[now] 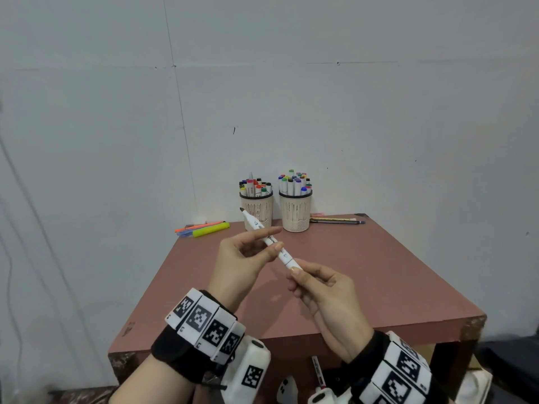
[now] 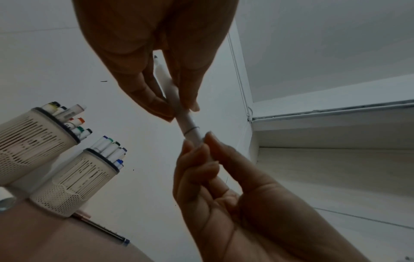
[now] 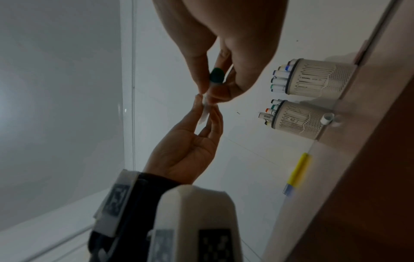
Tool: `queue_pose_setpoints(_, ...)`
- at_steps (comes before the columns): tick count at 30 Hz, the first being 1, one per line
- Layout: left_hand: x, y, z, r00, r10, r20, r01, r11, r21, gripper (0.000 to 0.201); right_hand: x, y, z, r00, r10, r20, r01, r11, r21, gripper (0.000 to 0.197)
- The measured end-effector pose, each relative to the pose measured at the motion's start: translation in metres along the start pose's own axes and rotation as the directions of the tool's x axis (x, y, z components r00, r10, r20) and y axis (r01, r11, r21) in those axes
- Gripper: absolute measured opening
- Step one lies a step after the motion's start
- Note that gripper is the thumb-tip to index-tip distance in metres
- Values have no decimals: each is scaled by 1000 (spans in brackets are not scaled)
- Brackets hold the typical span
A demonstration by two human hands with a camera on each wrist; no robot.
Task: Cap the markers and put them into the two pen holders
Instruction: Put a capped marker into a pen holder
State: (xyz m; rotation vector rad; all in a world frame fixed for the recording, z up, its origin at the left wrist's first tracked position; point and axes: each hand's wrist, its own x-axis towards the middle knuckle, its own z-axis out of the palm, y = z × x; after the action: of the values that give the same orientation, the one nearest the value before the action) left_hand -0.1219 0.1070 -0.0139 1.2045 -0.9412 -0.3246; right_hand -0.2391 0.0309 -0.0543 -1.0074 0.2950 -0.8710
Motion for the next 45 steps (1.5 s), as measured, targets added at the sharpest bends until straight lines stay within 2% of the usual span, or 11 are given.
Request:
queue_pose_setpoints(3,9,7,2,998,-9,61,8,1000,21,30,8,-4,0,999,3,-41,2,991,133,17)
queue_pose_setpoints(6,21,14,-3,993,-27,118,13,992,123,32,19,-8,-7,994,2,-107,23,973,231,18)
queue_pose_setpoints(13,79,15,-34,992,-51,115,-3,906,424,25,44,-22,-35,964,76,-253,40,904,425,15)
queue_pose_setpoints(17,108,-2,-37,979,-101,176,-38,758,651,22,62,-19,-51,939,109,-326,50,896,442,13)
queue_pose_setpoints(23,134,-37,-29,923,-257,288,-151,446,882,23,81,-5,-70,922,120,-368,63,891,449,14)
queue_pose_setpoints(26,147,-53,-26,885,-341,318,-210,317,925,27,88,-4,-75,934,100,-344,80,878,471,14)
queue_pose_setpoints(28,155,-63,-24,869,-375,322,-228,275,934,27,91,-4,-77,943,101,-318,71,870,488,14)
queue_pose_setpoints(34,181,-89,-14,791,-509,339,-266,213,940,34,98,-2,-79,947,118,-299,41,878,477,13)
queue_pose_setpoints(38,191,-100,-6,745,-573,342,-283,192,940,32,101,1,-81,949,132,-285,11,892,451,9)
queue_pose_setpoints(45,189,-109,-2,740,-601,302,-269,148,952,39,103,2,-82,946,138,-292,3,899,437,7)
